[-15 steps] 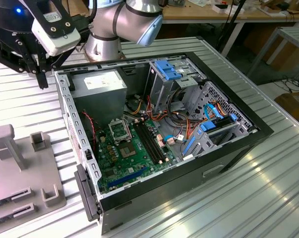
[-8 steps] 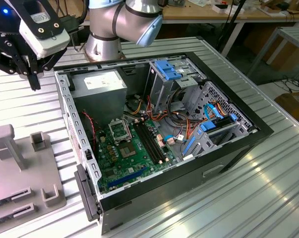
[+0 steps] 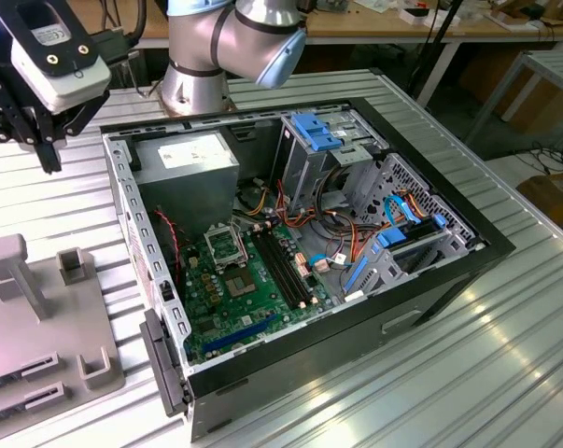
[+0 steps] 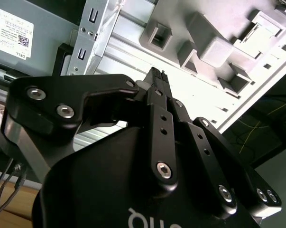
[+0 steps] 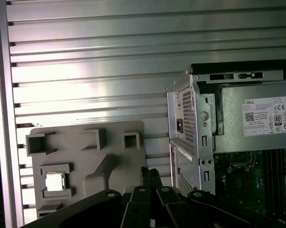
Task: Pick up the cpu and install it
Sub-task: 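Reach for the cpu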
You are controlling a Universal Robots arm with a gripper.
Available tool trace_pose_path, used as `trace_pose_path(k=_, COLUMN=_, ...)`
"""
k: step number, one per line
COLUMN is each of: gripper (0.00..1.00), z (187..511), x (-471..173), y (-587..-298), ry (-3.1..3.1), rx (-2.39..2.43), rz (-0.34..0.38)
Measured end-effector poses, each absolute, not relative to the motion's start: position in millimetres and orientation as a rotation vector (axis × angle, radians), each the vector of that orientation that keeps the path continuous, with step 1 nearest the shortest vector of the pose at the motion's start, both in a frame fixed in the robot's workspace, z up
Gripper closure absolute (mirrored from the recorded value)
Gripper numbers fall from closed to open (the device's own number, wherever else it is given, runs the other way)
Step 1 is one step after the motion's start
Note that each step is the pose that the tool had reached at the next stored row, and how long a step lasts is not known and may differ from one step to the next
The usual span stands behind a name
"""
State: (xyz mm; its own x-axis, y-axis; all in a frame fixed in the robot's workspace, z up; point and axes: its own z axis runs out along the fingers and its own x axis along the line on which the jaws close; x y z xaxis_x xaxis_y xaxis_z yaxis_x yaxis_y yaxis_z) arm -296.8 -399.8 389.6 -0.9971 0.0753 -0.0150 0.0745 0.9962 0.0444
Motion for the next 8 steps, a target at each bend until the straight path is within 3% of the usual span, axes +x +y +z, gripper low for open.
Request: trace_pose_path(k=8, gripper=0.89, z=389.1, x=-308.6, y=-399.9, ry=3.124, rx=0.117, rz=0.069)
